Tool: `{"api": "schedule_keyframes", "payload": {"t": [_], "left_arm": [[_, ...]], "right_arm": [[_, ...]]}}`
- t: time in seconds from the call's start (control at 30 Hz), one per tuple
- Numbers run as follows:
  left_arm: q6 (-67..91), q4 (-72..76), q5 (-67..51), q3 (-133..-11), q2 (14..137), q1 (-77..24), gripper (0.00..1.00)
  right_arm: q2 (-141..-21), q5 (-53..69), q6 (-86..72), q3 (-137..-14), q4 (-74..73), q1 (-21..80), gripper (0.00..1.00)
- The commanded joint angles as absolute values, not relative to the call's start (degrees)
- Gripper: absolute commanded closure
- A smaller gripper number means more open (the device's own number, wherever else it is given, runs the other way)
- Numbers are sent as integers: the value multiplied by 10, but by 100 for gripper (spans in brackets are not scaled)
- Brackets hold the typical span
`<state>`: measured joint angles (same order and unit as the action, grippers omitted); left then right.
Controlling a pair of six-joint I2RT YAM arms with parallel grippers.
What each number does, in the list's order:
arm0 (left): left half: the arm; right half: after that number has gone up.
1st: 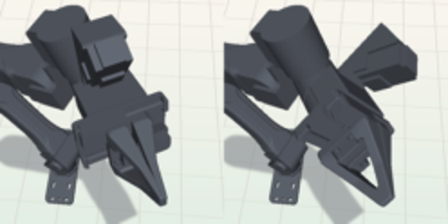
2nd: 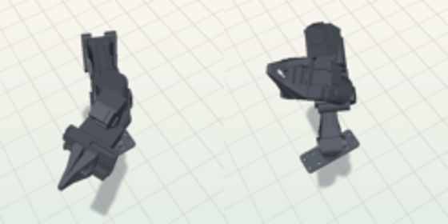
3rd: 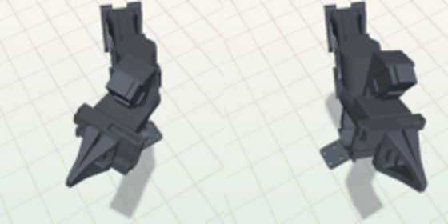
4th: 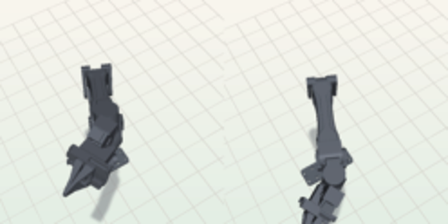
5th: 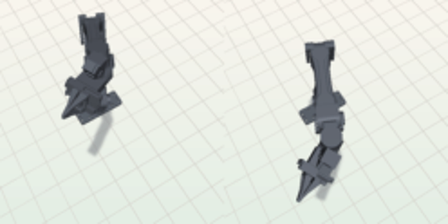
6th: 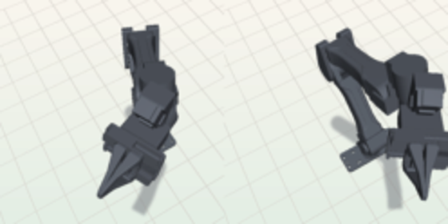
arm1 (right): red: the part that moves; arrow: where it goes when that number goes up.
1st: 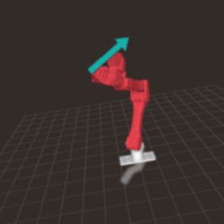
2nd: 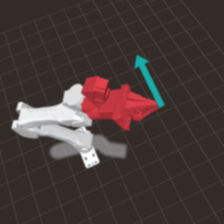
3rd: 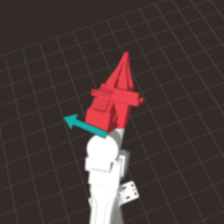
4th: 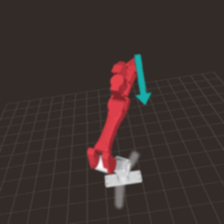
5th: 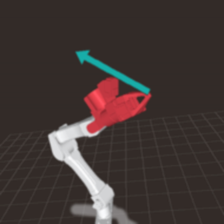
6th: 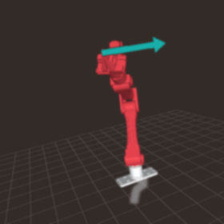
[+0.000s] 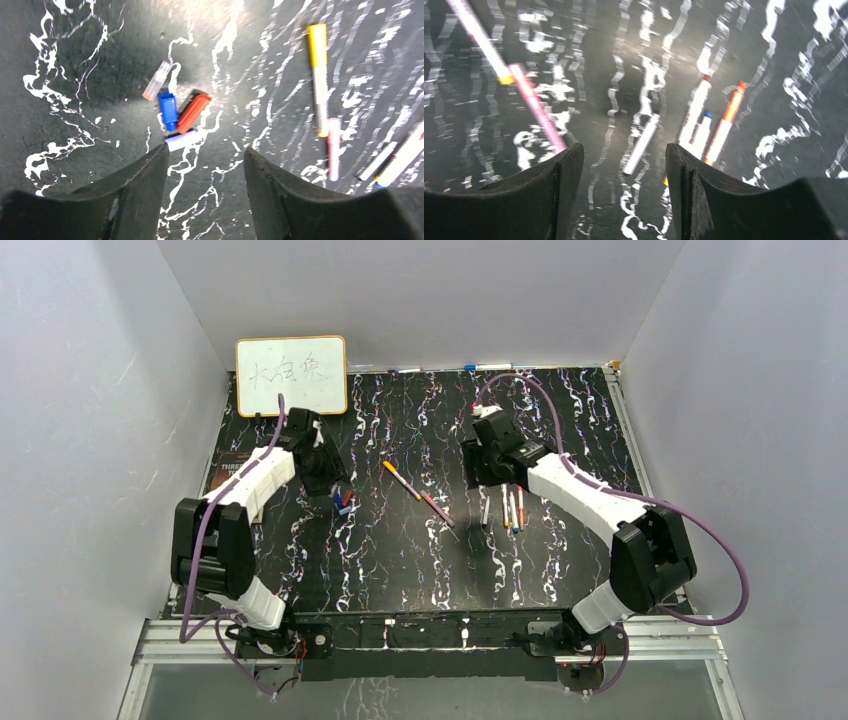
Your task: Open the pen caps
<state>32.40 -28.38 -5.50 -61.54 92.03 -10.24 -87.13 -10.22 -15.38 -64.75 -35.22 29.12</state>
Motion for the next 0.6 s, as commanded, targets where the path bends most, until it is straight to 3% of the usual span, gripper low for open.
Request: {"api": "schedule_keyframes", "payload": {"t": [0.0, 0.13, 0.17, 0.2, 0.57], "left_arm": [[325, -322, -66, -657, 857, -102, 41], [332, -332, -77, -648, 811, -102, 16], [334, -332, -81, -643, 799, -103, 5], [336, -333, -86, -638, 788, -103, 2], [368, -318, -161, -570, 672, -103, 2]], "right_arm": [[-886, -60, -112, -686, -331, 346, 41], [-937, -55, -93, -697, -320, 384, 43], [-948, -60, -91, -701, -318, 393, 43], [-960, -63, -88, -703, -314, 399, 44], [-1059, -52, -66, -732, -275, 412, 46]]}}
